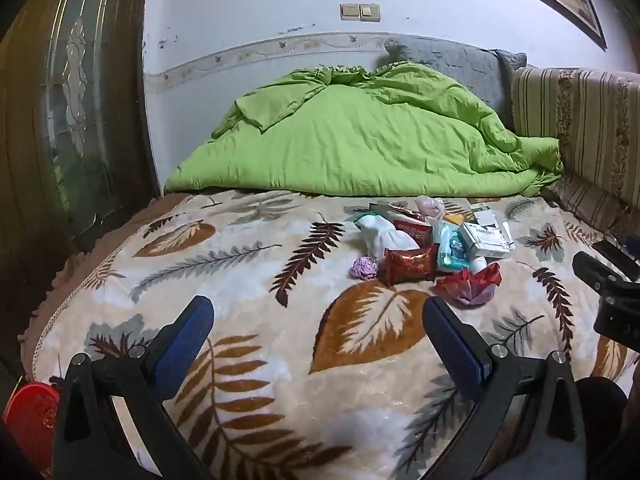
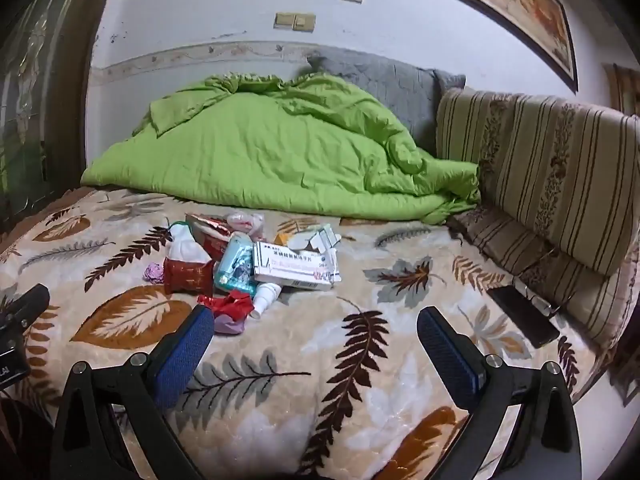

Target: Collect trash

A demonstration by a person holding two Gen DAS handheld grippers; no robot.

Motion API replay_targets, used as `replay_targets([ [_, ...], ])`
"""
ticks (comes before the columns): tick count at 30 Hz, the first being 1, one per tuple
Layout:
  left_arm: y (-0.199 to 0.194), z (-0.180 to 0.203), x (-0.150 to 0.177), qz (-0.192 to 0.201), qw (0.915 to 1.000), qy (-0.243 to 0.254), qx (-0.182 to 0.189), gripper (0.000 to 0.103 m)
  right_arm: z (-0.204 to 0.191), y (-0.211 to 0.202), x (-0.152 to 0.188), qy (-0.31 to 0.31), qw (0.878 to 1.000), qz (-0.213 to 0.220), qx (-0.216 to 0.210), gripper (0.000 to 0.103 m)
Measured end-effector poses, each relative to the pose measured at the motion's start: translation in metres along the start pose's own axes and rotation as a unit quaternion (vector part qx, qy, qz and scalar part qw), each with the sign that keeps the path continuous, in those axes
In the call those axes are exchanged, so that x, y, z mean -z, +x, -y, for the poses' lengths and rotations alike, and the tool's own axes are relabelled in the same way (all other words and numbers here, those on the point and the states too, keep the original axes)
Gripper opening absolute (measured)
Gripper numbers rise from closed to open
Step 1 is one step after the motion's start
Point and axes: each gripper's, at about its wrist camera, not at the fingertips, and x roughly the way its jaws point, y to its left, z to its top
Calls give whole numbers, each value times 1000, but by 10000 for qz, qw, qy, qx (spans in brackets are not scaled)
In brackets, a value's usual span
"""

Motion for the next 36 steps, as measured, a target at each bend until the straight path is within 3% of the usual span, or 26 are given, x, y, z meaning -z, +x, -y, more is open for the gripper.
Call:
replay_targets([
  [11, 11, 1, 5, -255, 9996, 131, 60, 103, -6, 28, 3, 134, 9982, -457, -362, 103],
  [21, 16, -1, 6, -368, 9993, 91, 70, 103, -6, 35, 4, -245, 9972, -687, -180, 103],
  [36, 18, -4, 11, -454, 9989, -17, 62, 103, -3, 39, 5, -72, 9967, -775, -244, 103],
])
